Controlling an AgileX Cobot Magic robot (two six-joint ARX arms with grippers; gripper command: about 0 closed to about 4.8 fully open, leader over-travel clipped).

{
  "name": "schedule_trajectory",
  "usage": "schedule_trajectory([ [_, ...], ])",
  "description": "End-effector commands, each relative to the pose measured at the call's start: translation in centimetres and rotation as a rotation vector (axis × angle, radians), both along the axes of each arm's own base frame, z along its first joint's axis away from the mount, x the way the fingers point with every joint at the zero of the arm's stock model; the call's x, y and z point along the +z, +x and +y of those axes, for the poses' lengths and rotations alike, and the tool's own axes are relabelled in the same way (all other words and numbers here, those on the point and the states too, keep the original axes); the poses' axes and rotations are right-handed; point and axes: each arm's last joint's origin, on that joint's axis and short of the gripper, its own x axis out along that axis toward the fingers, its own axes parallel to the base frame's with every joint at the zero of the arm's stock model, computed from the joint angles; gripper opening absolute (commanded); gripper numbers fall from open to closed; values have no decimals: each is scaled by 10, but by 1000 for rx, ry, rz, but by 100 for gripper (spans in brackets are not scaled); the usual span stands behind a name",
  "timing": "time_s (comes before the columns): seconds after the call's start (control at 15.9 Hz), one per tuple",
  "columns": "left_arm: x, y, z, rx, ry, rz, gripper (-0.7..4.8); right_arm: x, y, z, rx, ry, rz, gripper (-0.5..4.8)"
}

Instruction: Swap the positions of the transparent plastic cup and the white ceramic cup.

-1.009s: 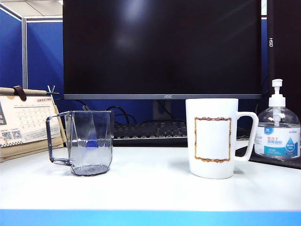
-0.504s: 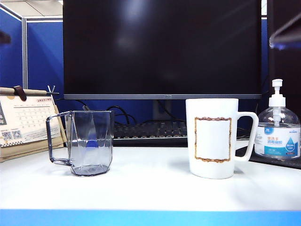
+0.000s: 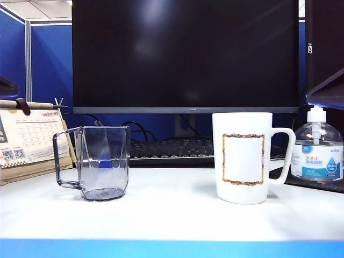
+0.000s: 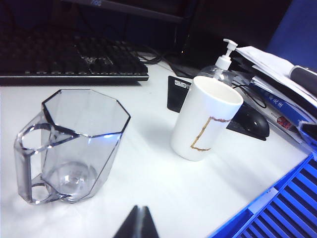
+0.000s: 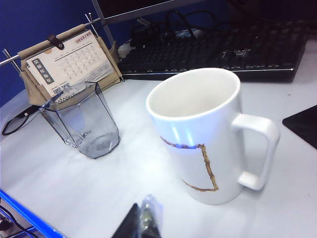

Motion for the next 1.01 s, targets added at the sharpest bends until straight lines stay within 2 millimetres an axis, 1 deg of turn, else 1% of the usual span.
schedule_trajectory([
  [0.06,-4,-1,0,-7,-4,65,-2,-3,-1,1,46,21,24,13],
  [0.25,-10,-2,0,-13,14,134,-2,-3,-1,2,68,23,26,13],
  [1.01,-10,-2,0,-13,13,133,-2,-3,-1,2,68,22,26,13],
])
